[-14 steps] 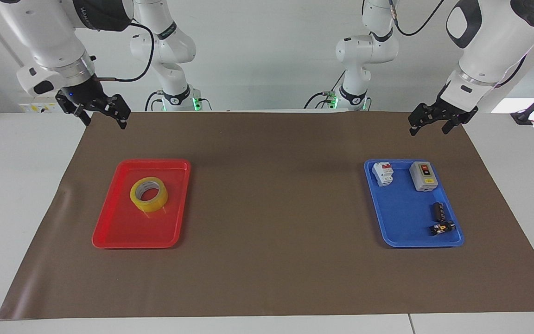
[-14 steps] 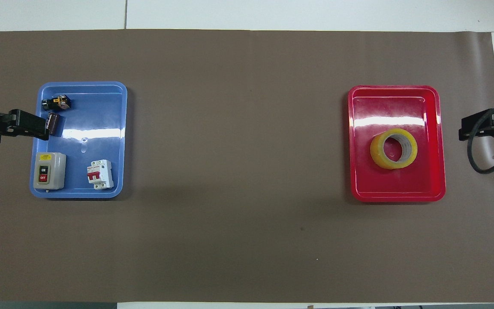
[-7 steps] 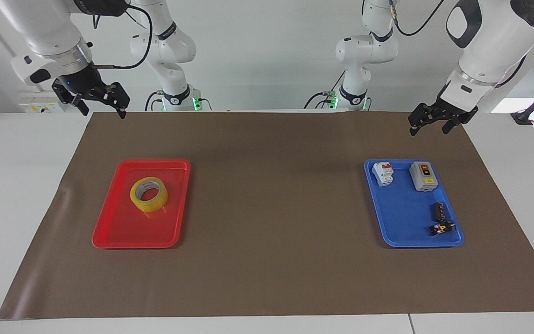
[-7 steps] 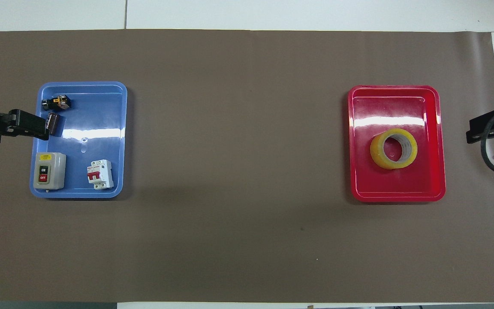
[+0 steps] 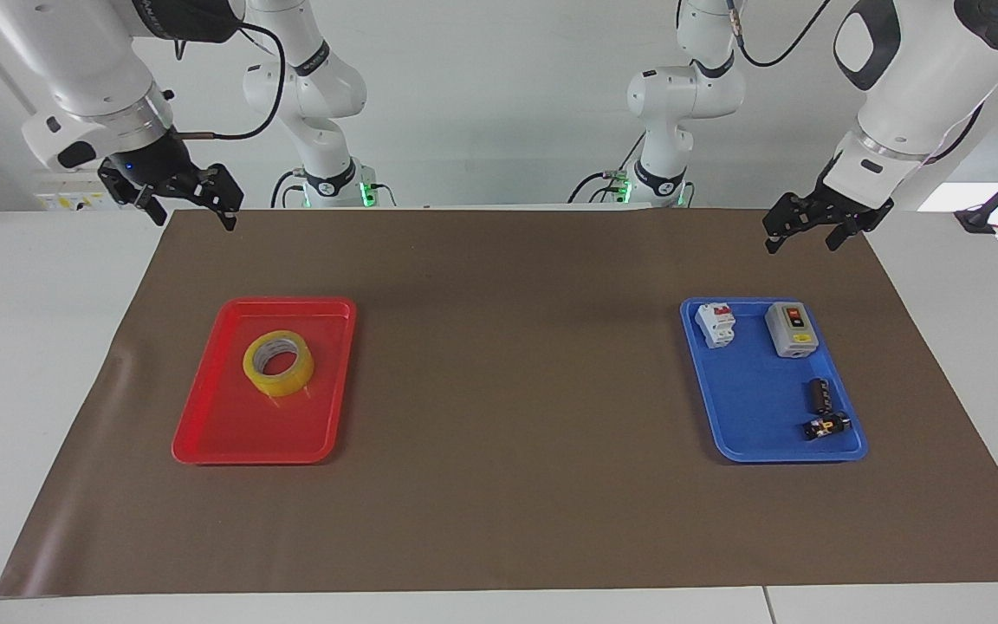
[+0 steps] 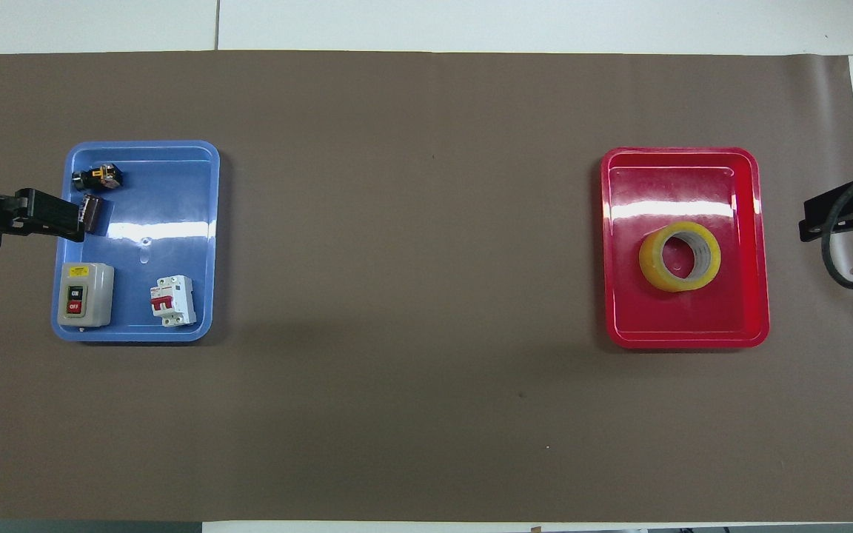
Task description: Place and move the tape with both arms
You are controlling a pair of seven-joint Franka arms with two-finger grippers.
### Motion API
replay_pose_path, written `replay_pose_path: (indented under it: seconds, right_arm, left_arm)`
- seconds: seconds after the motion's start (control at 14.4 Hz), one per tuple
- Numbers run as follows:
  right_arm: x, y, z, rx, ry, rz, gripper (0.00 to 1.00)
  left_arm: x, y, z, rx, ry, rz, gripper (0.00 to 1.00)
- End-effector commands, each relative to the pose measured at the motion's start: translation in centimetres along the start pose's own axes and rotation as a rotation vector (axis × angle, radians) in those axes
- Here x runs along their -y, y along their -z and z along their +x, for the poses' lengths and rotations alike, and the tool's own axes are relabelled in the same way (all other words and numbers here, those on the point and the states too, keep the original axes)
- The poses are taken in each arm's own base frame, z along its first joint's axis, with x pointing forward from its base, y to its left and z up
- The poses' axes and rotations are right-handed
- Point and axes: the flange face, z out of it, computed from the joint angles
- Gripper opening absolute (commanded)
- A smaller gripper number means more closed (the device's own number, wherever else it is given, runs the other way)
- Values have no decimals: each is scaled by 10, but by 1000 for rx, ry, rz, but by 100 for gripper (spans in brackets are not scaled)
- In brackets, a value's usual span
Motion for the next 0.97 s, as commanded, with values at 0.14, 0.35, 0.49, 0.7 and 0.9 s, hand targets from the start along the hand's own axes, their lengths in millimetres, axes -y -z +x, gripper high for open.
replay_pose_path:
  seconds: [0.14, 0.35, 0.49, 0.7, 0.9]
  right_arm:
    - [0, 2, 1, -11, 21, 14, 100]
    - [1, -3, 2, -18, 31, 3, 100]
    - [1, -6, 2, -26, 46, 3, 100]
    - [1, -5, 3, -41, 56, 3, 100]
    - [1, -4, 3, -43, 57, 3, 100]
  left_arm:
    - [3, 4, -3, -10, 2, -16, 100]
    - [3, 4, -2, -8, 2, -16, 100]
    - [3, 4, -2, -8, 3, -16, 100]
    - [3, 4, -2, -8, 3, -16, 100]
    - [3, 4, -2, -8, 3, -16, 100]
